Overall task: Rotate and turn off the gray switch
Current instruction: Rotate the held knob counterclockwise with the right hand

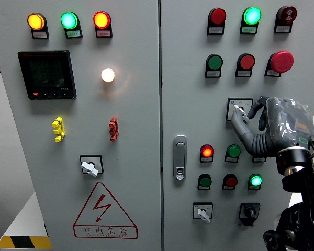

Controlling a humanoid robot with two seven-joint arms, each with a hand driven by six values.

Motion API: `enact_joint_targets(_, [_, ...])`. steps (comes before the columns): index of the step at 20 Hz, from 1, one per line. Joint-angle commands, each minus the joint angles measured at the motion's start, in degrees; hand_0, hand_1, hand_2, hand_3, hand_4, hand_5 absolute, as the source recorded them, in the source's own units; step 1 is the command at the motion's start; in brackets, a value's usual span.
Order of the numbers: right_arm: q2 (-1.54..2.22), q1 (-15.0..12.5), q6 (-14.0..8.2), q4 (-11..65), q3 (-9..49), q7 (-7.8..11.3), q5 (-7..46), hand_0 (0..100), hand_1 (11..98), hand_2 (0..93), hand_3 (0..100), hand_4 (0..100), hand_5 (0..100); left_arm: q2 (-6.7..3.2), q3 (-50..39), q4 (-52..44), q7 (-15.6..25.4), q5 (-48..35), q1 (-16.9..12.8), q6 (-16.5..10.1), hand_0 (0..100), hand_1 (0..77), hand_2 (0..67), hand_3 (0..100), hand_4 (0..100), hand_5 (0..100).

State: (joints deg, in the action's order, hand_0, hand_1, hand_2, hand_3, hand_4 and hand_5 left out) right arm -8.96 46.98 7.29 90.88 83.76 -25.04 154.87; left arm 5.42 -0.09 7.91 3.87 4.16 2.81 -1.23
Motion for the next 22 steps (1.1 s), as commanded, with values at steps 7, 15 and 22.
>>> enact_joint_targets(7, [-0.01, 0.5, 0.0, -0.2, -0.4, -0.45, 0.0, 55, 30.2, 65.6, 92, 100, 97, 0.03, 0.0, 0.0, 0.0, 0.0, 0.0, 0.0, 0, 0.0, 13.2, 18, 10, 12])
enact_joint_targets(15, [-0.01, 0.9, 0.0, -0.5, -1.0, -1.06, 0.2, 59, 30.9, 67.0, 93, 100, 97, 0.03, 0.0, 0.0, 0.0, 0.0, 0.0, 0.0, 0, 0.0, 13.2, 18, 10, 12])
enact_joint_targets(22, [-0.09, 0.7, 0.0, -0.4, -1.6, -1.94, 0.2, 62, 32.3, 67.1, 93, 100, 97, 0.03, 0.0, 0.0, 0.0, 0.0, 0.0, 0.0, 0, 0.0, 13.2, 18, 9, 12])
